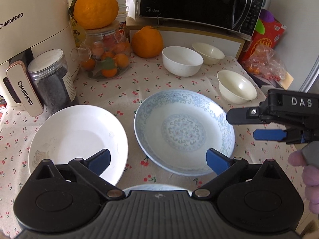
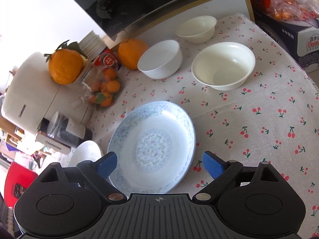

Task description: Organize plates and bowls

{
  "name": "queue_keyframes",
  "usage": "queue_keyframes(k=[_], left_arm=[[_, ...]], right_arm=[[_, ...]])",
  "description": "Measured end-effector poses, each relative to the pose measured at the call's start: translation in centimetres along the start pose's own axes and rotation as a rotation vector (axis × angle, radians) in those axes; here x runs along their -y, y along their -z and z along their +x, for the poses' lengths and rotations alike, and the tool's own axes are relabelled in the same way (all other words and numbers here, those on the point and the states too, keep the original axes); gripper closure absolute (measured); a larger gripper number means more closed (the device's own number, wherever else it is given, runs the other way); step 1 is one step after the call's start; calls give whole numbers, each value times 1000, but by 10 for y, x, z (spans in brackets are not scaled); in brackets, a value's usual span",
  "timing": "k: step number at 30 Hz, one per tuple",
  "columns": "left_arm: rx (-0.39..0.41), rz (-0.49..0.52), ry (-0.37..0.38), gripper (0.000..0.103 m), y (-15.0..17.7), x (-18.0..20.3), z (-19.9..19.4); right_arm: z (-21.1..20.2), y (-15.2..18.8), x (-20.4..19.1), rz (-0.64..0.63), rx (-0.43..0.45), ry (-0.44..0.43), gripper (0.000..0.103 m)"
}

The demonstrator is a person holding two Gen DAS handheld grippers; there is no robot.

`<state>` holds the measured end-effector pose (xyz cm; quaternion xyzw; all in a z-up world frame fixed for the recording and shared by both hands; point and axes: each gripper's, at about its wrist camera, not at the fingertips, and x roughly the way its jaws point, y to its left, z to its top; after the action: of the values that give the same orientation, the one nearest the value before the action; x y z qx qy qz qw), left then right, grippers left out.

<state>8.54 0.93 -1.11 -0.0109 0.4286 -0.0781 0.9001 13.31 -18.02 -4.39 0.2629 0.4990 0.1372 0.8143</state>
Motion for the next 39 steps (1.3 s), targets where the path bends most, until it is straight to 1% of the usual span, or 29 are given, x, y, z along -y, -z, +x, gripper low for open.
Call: queue_keyframes(k=[6,10,13,18,24,28,30,32,35,36,38,39], left_arm=[[-28,40,4,1,19,-8,-10],[-34,63,10,1,32,-16,-20],[-39,67,19,1,41,-22,-28],[-64,50,37,1,52,-35,-37],[-132,25,25,1,64,-49,-39],[-193,-14,72,1,71,-58,-38],[-238,-42,103,4,74,-63,-36],[-265,-68,141,10,79,-67,-35],[-291,-98,180,18,84,-70,-34],[-298,-105,190,20,86,-71,-33],[-311,-116,203,27,88,-73,-32],[-316,-121,209,28,89,-73,-32]], right_arm=[[-4,13,-10,-57,-16,-32,7],[-6,28,-20,-143,-27,-39,7],[-7,40,-26,-206,-49,-50,7],[-9,61,-29,-252,-92,-70,7],[-8,82,-27,-282,-141,-76,7],[-8,94,-28,-295,-166,-86,7],[-7,99,-29,-298,-182,-95,7],[-5,105,-32,-305,-200,-103,7],[-2,112,-36,-323,-222,-116,7],[-1,114,-38,-327,-229,-123,7],[1,117,-40,-328,-241,-139,7],[2,118,-40,-326,-247,-146,7]])
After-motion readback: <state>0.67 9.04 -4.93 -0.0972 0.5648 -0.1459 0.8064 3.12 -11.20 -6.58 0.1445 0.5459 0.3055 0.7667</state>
